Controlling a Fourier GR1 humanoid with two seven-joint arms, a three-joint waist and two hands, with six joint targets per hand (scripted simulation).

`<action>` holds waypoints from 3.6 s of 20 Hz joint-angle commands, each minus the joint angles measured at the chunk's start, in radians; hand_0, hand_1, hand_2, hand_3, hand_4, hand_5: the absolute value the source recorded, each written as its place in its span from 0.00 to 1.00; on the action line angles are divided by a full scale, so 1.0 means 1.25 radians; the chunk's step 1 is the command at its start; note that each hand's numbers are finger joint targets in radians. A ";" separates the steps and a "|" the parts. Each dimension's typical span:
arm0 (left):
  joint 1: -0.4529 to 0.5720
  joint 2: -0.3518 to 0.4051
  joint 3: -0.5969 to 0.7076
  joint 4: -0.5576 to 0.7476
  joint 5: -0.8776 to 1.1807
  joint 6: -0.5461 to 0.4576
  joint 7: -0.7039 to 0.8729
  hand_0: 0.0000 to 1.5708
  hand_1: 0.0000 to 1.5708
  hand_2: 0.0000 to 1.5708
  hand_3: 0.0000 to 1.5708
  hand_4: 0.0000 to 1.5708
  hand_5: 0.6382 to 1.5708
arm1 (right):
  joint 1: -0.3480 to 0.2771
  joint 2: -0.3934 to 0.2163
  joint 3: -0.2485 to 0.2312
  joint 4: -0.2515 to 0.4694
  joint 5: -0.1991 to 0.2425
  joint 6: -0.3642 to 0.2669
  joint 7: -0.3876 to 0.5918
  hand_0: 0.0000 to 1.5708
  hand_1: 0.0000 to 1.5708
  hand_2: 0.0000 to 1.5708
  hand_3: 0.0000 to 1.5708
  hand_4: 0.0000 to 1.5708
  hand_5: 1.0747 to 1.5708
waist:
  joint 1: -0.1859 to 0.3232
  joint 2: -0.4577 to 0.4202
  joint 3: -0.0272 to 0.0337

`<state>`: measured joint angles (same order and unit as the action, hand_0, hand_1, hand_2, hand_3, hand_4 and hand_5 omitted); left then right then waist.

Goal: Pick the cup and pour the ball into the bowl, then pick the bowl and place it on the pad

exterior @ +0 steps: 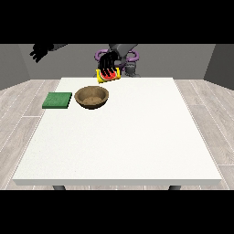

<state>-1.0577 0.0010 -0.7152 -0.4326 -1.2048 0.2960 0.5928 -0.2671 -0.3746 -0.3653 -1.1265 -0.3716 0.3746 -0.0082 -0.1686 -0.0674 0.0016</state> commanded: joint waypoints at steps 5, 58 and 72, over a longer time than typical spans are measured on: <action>0.039 -0.001 -0.100 -0.162 -0.034 -0.222 0.044 0.11 0.11 0.76 1.00 0.72 1.00 | -0.025 0.014 0.021 0.032 0.019 -0.013 -0.003 0.00 0.00 0.00 0.17 0.44 0.95 | -0.006 -0.014 -0.0009; 0.234 0.432 0.894 -0.700 1.184 -0.493 -0.301 0.00 0.00 0.00 0.00 0.65 0.97 | -0.149 0.070 -0.046 0.424 0.063 -0.152 -0.349 0.00 0.00 0.00 0.00 0.29 0.95 | 0.300 0.244 -0.0006; 0.222 0.501 0.939 -0.692 1.245 -0.537 -0.286 0.00 0.00 0.00 0.00 0.65 0.96 | -0.105 0.108 -0.015 0.469 0.129 -0.338 -0.302 1.00 1.00 1.00 0.50 0.54 0.83 | 0.319 0.283 -0.0015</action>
<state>-0.7730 0.6220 0.4547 -1.2843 0.3359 -0.3695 0.2297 -0.4461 -0.2024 -0.3979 -0.6452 -0.2640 0.0332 -0.4958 0.2112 0.2370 -0.0294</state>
